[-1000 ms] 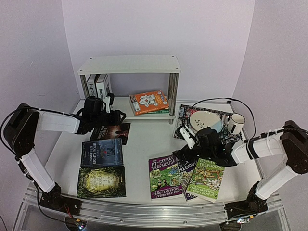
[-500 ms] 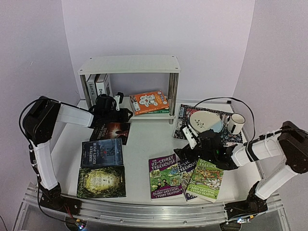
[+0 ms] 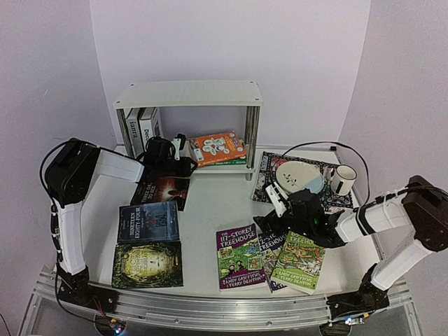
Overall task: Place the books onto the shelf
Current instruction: Adjust the book in the book pile on the shelf.
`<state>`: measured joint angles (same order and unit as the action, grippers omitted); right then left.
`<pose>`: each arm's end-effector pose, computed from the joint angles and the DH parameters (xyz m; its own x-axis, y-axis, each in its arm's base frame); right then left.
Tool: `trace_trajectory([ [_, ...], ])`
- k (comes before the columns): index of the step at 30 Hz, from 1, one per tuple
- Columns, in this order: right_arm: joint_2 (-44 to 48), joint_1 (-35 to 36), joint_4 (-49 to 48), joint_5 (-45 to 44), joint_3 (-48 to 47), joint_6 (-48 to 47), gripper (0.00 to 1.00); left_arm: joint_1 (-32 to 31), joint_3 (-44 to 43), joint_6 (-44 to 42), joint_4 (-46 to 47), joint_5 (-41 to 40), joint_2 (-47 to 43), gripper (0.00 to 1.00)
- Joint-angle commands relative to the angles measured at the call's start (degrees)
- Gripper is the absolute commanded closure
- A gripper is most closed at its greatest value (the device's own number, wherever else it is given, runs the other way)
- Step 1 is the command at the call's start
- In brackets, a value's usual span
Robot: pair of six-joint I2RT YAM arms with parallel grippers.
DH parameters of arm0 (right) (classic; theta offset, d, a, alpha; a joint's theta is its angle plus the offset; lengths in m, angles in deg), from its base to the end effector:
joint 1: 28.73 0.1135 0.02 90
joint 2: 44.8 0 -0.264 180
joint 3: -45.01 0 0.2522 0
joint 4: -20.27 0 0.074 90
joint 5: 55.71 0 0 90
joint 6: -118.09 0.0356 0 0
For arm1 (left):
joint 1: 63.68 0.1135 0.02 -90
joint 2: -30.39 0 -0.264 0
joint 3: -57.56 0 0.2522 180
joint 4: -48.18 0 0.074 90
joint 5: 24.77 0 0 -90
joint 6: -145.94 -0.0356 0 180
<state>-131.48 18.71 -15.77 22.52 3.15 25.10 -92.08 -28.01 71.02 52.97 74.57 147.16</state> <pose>0.2023 0.2096 0.1827 -0.0726 -0.1546 -0.9853 -0.5893 0.8037 -0.0826 0.3952 -0.2202 0.1700 -0.5332 -0.0036 -0.8460 0.4748 0.8264 -0.3027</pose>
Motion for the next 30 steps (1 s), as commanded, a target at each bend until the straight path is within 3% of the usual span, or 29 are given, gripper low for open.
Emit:
trace_trajectory([
  [1, -0.9, 0.04, -1.8, -0.89, -0.59, 0.15, 0.02, 0.1, -3.76, -1.21, 1.84, 0.92, 1.32, 0.61],
  [9, -1.73, -0.09, -1.71, -0.37, -0.95, 0.38, 0.02, 0.1, -5.92, -1.71, 1.84, 0.06, 3.0, 0.76],
  [15, -2.08, -0.3, -1.71, -0.09, -1.15, 0.46, 0.02, 0.13, -7.21, -2.02, 1.84, -1.05, 3.94, 0.94],
  [30, -2.34, -0.48, -1.73, 0.43, -1.17, 0.42, 0.02, 1.16, -8.89, -2.95, 1.84, -2.94, 4.25, 0.95],
])
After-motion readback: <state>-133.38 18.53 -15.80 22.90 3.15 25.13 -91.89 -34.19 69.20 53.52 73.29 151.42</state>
